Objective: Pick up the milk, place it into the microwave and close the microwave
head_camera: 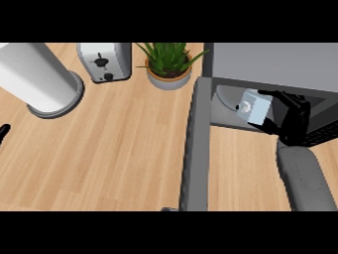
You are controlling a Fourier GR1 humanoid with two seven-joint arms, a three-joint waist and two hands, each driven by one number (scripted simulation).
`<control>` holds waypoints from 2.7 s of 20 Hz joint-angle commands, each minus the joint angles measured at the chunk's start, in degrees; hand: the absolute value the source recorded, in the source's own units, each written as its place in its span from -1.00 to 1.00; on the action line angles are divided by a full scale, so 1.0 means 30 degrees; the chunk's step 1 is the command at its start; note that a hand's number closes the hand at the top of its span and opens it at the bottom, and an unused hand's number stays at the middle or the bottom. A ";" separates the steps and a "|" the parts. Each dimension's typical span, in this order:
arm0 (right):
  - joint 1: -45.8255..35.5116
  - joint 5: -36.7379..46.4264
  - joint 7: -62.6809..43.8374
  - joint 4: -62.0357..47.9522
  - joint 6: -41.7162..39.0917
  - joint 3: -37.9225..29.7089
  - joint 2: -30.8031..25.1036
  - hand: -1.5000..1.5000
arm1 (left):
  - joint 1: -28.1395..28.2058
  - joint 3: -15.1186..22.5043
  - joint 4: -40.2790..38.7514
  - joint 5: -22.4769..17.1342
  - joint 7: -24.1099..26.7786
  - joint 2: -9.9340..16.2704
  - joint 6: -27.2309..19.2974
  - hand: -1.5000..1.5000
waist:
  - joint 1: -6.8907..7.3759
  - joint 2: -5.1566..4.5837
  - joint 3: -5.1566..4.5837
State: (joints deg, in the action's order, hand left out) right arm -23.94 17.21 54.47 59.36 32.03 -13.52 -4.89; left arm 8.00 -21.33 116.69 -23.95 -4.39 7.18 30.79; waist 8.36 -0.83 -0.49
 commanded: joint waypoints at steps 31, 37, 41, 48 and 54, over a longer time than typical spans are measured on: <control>-0.3639 -0.0914 -0.5409 -0.5966 -0.3273 -0.1045 -0.0143 -1.00 | -0.0851 0.3070 0.0150 0.2528 -0.0071 -0.1698 -0.0504 -1.00 | -0.0039 -0.0499 0.0194; -0.3959 -0.1194 -0.5502 -0.7310 -0.3291 -0.1338 0.0281 -1.00 | -0.0554 0.3181 0.0379 0.3198 0.0196 -0.1868 -0.0634 -1.00 | -0.0472 -0.0355 0.0206; -0.6728 -0.1586 -0.6533 -1.0425 -0.4594 -0.2014 -0.1096 -1.00 | -0.0768 0.3977 -0.0121 0.4084 0.0131 -0.2251 -0.0819 -1.00 | -0.1186 -0.0317 0.0226; -0.7834 -0.2801 -0.4265 -1.3742 -0.7143 -0.2966 -0.0807 -1.00 | -0.1013 0.4839 -0.1677 0.4478 0.0600 -0.2302 -0.0330 -1.00 | -0.1899 -0.0134 0.0211; -0.6024 -0.3338 -0.1672 -1.3870 -0.7855 -0.3073 0.0507 -1.00 | -0.0945 0.5871 -0.3224 0.5614 0.1952 -0.1420 0.1596 -1.00 | -0.2463 0.0108 0.0182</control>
State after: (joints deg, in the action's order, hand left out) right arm -44.95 8.14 44.98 18.69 10.76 -22.46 -4.94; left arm 4.87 -6.14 109.99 -10.04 -1.20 1.90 32.44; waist 2.02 -0.82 0.09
